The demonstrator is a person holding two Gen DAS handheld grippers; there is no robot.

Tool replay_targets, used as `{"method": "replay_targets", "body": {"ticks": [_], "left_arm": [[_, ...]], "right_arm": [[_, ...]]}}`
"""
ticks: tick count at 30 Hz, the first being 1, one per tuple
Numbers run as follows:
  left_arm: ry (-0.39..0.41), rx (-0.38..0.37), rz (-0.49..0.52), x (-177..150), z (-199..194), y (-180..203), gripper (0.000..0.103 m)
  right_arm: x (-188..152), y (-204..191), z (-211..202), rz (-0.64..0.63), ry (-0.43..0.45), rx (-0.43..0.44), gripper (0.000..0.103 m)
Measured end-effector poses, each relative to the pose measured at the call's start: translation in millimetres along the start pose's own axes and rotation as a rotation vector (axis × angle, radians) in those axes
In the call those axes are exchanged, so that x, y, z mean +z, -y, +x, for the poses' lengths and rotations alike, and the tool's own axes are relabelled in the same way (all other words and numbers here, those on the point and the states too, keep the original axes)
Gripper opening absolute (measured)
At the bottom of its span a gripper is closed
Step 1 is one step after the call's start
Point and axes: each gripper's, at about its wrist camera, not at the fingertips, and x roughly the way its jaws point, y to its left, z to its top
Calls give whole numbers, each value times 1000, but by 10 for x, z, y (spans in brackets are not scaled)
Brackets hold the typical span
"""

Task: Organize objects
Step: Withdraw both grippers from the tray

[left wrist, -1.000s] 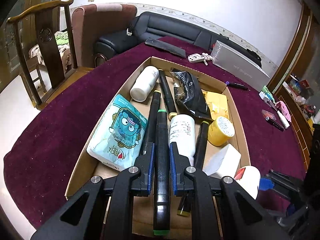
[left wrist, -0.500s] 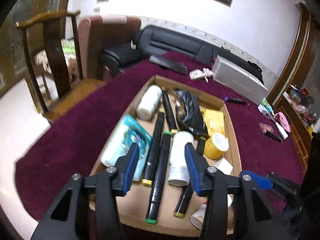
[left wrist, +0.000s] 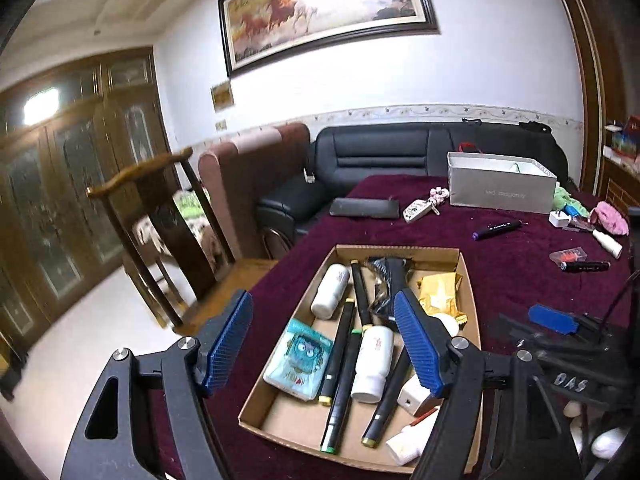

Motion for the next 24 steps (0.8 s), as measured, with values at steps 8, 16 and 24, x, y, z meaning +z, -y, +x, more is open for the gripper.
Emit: {"method": "replay_targets", "body": {"ticks": [8,16,24], "left_arm": [[-5,15,25,49,-25,167,68],[-38,8,44,-5,29,239,68],[-71,-20,63,-82,127,346,68]], "right_arm": [[-20,13,-17,2,-12,2,75],[-47,6,5,6,-24,0,75],[-56,33,41,20,-41,-8,76]]}}
